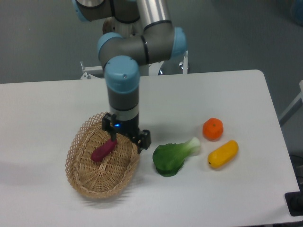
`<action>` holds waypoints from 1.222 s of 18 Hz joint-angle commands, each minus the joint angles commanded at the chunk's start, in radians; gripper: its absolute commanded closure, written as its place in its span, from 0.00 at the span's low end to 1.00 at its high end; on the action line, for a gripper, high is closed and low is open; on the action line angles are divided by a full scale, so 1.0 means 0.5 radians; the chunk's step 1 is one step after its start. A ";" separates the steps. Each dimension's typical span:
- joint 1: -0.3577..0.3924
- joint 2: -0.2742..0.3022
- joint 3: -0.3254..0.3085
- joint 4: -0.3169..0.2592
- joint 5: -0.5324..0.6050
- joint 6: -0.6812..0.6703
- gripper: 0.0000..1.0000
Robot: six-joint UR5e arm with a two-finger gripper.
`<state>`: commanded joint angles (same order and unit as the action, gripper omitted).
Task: Pick up the sweet potato from the basket
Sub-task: 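Lower the gripper onto the sweet potato and close on it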
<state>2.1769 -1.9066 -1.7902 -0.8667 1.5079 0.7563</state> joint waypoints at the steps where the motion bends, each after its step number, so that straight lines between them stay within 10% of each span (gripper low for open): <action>1: -0.012 -0.012 0.000 0.003 -0.003 0.000 0.00; 20: -0.197 -0.206 -0.061 0.101 0.104 0.120 0.00; 22: -0.197 -0.206 -0.055 0.119 0.123 0.123 0.14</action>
<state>2.0785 -2.0095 -1.8178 -0.8070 1.5692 0.8176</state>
